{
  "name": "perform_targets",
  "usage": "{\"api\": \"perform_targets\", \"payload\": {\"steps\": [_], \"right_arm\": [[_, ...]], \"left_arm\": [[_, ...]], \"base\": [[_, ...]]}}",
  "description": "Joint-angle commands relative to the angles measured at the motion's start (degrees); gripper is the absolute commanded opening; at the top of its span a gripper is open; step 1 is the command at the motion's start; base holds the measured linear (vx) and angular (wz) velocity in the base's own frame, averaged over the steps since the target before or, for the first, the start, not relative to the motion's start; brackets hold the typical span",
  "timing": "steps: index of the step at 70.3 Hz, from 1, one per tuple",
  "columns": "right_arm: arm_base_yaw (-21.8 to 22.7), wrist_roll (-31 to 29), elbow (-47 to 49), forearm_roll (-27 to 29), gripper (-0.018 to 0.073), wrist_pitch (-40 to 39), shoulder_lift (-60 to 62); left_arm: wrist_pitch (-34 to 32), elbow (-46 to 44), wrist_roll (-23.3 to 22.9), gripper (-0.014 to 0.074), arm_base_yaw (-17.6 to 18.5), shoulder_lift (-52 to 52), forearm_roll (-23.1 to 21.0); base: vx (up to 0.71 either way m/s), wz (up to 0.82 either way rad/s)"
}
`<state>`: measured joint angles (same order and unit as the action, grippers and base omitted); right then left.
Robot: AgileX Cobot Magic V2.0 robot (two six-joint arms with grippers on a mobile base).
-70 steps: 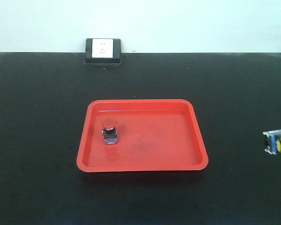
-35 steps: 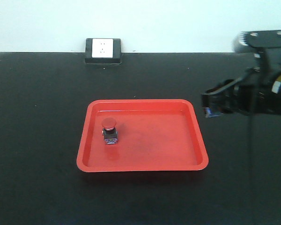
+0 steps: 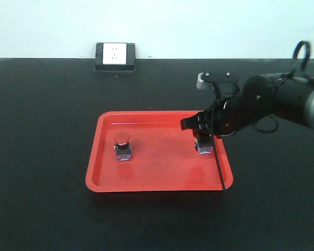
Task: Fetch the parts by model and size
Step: 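Move the right gripper with the yellow button over the tray, then lower the yellow button into the tray and open the right gripper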
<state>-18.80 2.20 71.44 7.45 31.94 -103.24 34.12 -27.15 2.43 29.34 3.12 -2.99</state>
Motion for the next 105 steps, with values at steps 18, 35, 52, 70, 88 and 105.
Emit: {"api": "perform_targets", "payload": {"steps": [18,35,52,70,88,105], "right_arm": [[0.17,1.69,2.06,0.25,0.0203,-5.11,-2.74],[0.17,2.78,2.45,-0.02,0.0523,-4.87,-2.24],[0.17,2.67,2.71,-3.34,0.0612,-2.03,6.01],[0.17,2.67,2.36,-9.80,0.0580,5.30,23.44],[0.17,2.39,-5.25,-9.87,0.0573,4.31,45.85],[0.17,2.39,-21.58,-9.87,0.0573,-2.62,69.03]], "left_arm": [[-4.76,-1.33,0.07,0.0495,0.46,0.80,-0.56],[-4.76,-1.33,0.07,0.0495,0.46,0.80,-0.56],[-4.76,-1.33,0.07,0.0495,0.46,0.80,-0.56],[-4.76,-1.33,0.07,0.0495,0.46,0.80,-0.56],[-4.76,-1.33,0.07,0.0495,0.46,0.80,-0.56],[-4.76,-1.33,0.07,0.0495,0.46,0.80,-0.56]], "base": [[0.00,0.00],[0.00,0.00],[0.00,0.00],[0.00,0.00],[0.00,0.00],[0.00,0.00]]}}
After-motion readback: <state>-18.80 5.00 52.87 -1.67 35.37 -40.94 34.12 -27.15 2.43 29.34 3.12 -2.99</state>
